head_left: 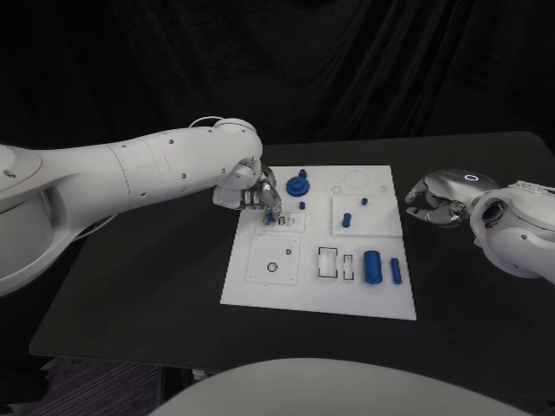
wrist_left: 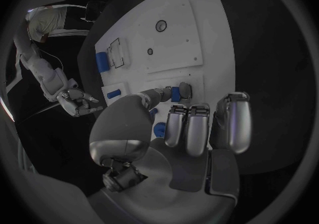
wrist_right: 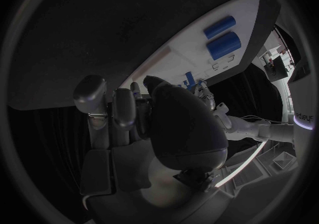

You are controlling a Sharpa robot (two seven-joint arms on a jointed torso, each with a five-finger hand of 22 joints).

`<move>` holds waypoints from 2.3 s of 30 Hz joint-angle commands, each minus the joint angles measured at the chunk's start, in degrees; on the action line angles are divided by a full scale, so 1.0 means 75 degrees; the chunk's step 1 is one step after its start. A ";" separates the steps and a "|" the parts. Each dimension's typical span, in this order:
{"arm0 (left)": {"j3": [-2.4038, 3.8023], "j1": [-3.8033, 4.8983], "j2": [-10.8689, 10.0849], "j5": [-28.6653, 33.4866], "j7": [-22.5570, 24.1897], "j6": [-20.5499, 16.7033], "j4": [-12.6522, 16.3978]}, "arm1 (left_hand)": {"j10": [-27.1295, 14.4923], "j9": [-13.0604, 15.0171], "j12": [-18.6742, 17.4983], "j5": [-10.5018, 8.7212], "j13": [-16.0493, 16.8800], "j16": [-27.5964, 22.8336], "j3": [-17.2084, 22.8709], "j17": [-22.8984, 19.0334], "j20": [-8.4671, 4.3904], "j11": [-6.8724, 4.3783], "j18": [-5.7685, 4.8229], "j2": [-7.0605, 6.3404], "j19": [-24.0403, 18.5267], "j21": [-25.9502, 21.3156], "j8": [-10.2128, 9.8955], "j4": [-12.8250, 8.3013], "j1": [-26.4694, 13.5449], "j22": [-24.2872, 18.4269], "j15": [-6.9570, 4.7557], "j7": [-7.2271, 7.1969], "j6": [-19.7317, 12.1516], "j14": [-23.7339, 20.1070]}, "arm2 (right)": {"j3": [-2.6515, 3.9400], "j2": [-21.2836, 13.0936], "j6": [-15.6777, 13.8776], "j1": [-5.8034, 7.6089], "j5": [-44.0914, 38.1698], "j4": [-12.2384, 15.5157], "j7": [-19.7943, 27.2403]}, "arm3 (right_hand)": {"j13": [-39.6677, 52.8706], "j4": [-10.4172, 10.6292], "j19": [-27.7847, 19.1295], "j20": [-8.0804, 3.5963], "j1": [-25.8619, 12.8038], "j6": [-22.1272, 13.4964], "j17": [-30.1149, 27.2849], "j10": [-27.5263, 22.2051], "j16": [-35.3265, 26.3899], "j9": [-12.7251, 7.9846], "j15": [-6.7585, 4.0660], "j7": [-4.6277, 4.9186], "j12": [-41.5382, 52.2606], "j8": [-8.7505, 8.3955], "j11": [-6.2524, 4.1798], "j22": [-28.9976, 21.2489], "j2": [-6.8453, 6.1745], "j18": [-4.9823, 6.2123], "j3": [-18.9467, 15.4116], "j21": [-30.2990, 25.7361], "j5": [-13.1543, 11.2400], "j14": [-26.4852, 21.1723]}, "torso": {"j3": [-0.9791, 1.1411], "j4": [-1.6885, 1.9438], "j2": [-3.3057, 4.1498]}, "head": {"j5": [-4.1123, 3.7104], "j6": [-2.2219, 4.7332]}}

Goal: Assemble the parts on the task board

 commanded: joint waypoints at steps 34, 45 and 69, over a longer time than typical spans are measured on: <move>0.0006 0.0003 0.0188 -0.0059 0.0073 0.0259 -0.0105 | 0.0517 -0.0039 -0.0050 -0.0081 0.1798 0.0020 0.1032 0.2012 0.0007 -0.0029 -0.0034 0.0069 -0.0015 -0.0101 -0.0116 -0.1290 -0.0050 0.1440 -0.0042 0.0004 0.0037 0.0821 | 0.0004 0.0063 0.0189 -0.0027 -0.0021 -0.0031 -0.0142 | 0.0348 -0.0020 -0.0048 -0.0016 0.0038 0.0041 -0.0010 -0.0027 -0.0037 0.0009 0.0062 0.0027 -0.0015 0.0021 0.0009 0.0738 -0.0045 0.0146 0.0052 -0.0050 0.0032 0.0174 | 0.0000 -0.0010 -0.0011 | -0.0014 0.0001; 0.0006 0.0003 0.0169 -0.0059 0.0194 0.0198 -0.0021 | 0.0492 -0.0060 -0.0072 -0.0075 0.1782 0.0020 0.1016 0.2012 0.0011 -0.0023 -0.0028 0.0074 -0.0035 -0.0130 -0.0152 -0.1308 -0.0054 0.1430 -0.0036 0.0009 0.0048 0.0821 | 0.0004 0.0065 0.0293 -0.0033 -0.0021 -0.0038 -0.0192 | 0.0333 -0.0022 -0.0055 -0.0014 0.0038 0.0046 -0.0030 -0.0038 -0.0066 0.0010 0.0065 0.0034 -0.0027 0.0023 0.0014 0.0726 -0.0047 0.0153 0.0058 -0.0097 0.0033 0.0170 | 0.0000 0.0004 -0.0009 | -0.0032 0.0001; 0.0006 -0.0004 0.0203 -0.0059 0.0262 0.0195 -0.0014 | 0.0461 -0.0201 -0.0099 -0.0152 0.1767 0.0020 0.0899 0.2012 0.0038 0.0006 -0.0020 0.0130 -0.0068 -0.0180 -0.0377 -0.1297 -0.0140 0.1418 -0.0006 0.0032 0.0072 0.0821 | 0.0004 0.0079 0.0425 -0.0039 -0.0020 -0.0054 -0.0251 | 0.0321 -0.0012 -0.0064 -0.0009 0.0023 0.0063 -0.0052 -0.0049 -0.0099 0.0013 0.0073 0.0047 -0.0037 0.0032 0.0025 0.0712 -0.0043 0.0159 0.0063 -0.0150 0.0029 0.0161 | 0.0001 0.0003 -0.0011 | -0.0019 0.0001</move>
